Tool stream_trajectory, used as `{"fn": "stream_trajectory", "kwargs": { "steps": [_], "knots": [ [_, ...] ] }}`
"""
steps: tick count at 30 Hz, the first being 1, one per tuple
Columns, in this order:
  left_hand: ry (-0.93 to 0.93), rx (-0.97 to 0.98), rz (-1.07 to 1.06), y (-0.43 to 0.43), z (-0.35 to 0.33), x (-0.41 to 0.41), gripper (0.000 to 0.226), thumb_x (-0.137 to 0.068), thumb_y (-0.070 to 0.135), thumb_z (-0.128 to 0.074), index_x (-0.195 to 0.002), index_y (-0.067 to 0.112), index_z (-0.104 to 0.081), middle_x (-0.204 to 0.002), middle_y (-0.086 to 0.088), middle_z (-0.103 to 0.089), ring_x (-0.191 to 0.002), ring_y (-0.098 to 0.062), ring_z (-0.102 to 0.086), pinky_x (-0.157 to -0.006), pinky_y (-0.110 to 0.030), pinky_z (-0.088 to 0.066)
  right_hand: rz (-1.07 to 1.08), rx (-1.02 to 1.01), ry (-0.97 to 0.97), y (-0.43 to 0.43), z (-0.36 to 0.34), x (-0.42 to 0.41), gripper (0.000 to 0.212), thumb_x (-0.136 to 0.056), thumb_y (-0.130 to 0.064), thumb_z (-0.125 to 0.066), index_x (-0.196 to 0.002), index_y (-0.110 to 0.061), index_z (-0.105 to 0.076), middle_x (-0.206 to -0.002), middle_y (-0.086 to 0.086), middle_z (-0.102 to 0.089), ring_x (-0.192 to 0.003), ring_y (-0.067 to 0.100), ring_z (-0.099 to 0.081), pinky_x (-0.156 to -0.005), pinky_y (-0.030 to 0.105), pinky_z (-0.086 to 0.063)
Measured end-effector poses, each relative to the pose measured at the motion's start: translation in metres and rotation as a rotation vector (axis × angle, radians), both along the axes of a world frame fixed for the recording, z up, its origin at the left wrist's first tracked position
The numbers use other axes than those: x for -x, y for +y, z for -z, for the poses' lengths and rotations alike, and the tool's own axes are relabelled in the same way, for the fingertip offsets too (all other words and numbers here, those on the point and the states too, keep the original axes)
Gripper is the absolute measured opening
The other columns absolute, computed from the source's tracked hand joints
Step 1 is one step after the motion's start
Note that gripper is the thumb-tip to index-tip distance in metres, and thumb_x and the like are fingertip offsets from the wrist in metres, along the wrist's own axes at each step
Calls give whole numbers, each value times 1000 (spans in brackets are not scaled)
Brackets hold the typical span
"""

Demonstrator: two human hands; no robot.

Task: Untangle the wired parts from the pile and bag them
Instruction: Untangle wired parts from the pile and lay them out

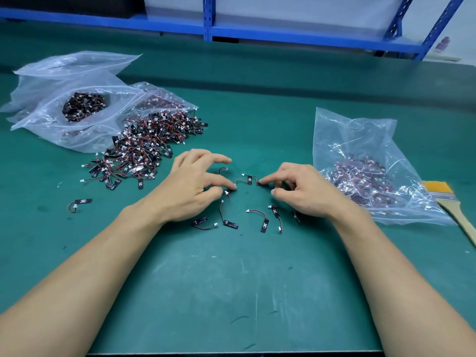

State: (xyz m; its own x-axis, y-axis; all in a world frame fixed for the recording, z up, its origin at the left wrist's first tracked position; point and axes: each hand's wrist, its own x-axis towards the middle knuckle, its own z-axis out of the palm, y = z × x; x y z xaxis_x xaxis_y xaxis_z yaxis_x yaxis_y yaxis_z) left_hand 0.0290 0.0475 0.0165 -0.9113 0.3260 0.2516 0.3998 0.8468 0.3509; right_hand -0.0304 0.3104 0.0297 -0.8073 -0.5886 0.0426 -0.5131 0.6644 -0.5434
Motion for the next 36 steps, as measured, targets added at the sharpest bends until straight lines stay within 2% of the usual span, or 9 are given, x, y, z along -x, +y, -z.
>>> {"fn": "stream_trajectory", "kwargs": {
  "steps": [4, 6, 9, 12, 15, 18, 23, 27, 36],
  "knots": [
    [-39, -23, 14, 5, -2, -2, 49, -84, 27, -42, -123, 45, -67, -145, 18, -41, -133, -9, -26, -115, -30, -5, 40, 2, 29, 1, 0, 0, 31, -85, -14, -65, -105, -35, -78, -83, -9, -58, -71, -4, -52, -66, 10, -34],
    [-17, -60, -22, 3, -3, -2, 53, -82, 23, -42, -126, 40, -66, -142, 14, -46, -131, -13, -30, -113, -35, -13, 81, 6, 54, 3, 0, 0, 28, -84, -13, -64, -97, -33, -79, -79, -10, -60, -69, -2, -52, -63, 12, -33],
    [35, -129, -127, -4, -5, 0, 52, -79, 19, -42, -122, 30, -69, -125, 9, -56, -114, -16, -39, -107, -43, -31, 117, 24, 70, 6, -1, 1, 24, -81, -11, -63, -84, -28, -80, -75, -11, -66, -64, -1, -53, -58, 11, -32],
    [37, -184, -179, -11, -2, 5, 45, -81, 10, -47, -116, 25, -71, -108, 8, -58, -97, -16, -41, -98, -40, -38, 123, 51, 43, 7, -1, 2, 24, -80, -10, -62, -74, -28, -77, -73, -11, -72, -58, 0, -54, -55, 10, -35],
    [13, -200, -180, -15, 3, 8, 46, -83, -6, -53, -113, 25, -71, -102, 7, -63, -92, -19, -47, -91, -34, -39, 127, 92, 4, 7, 0, 2, 24, -79, -10, -62, -70, -26, -76, -71, -12, -73, -54, 1, -53, -54, 11, -38],
    [21, -259, -199, -18, 6, 10, 42, -87, -7, -53, -112, 22, -71, -100, 6, -66, -88, -20, -53, -89, -33, -41, 156, 150, 6, 9, -1, 3, 24, -78, -10, -62, -68, -28, -76, -62, -15, -68, -53, 2, -51, -53, 11, -38],
    [-10, -374, -277, -23, 8, 13, 34, -95, -2, -51, -109, 21, -72, -98, 7, -69, -89, -8, -58, -80, -5, -36, 276, 225, 33, 12, -2, 7, 29, -82, -7, -63, -68, -31, -74, -44, -20, -52, -46, 1, -44, -49, 8, -34],
    [-13, -379, -277, -24, 10, 14, 36, -97, -4, -47, -107, 19, -72, -96, 7, -70, -98, -11, -61, -85, -5, -37, 294, 189, 18, 14, -1, 10, 28, -83, -7, -62, -75, -29, -76, -44, -20, -51, -47, 2, -46, -49, 9, -35],
    [-19, -387, -291, -26, 12, 16, 35, -97, -3, -49, -105, 21, -73, -93, 12, -69, -95, -8, -61, -82, -1, -36, 297, 180, 23, 14, 2, 12, 25, -85, -15, -66, -72, -35, -74, -55, -26, -60, -53, -3, -51, -53, 6, -37]
  ]
}}
